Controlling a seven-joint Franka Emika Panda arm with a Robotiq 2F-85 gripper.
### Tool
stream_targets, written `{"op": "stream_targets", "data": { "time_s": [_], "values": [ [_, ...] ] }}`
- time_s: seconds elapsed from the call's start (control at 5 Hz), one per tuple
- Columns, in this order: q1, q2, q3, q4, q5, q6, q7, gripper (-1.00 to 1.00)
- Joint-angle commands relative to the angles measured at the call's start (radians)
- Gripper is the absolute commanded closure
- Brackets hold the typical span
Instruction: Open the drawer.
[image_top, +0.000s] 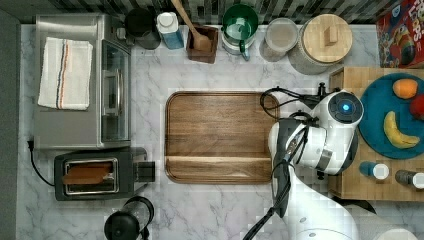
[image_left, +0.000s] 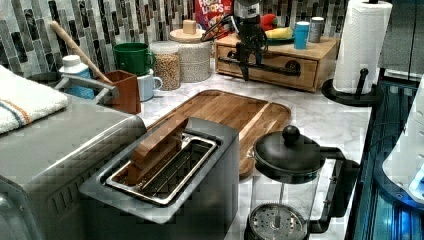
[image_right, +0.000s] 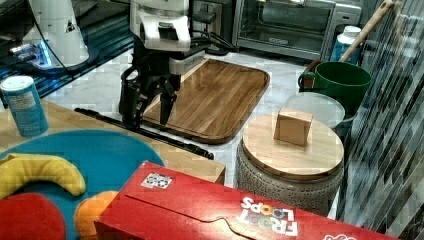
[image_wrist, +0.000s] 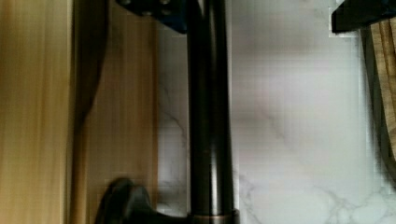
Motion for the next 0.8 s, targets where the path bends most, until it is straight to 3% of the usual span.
{"op": "stream_targets", "data": {
  "time_s": [0.2, 0.6, 0.8],
  "values": [
    [0.098, -0.012, 0.127, -0.031, 0.000, 0.098, -0.029, -1.00],
    [0.153, -0.047, 0.179, -0.060, 0.015, 0.048, 0.045, -1.00],
    [0.203, -0.075, 0.179, -0.091, -0.022, 0.036, 0.202, -1.00]
  ]
}}
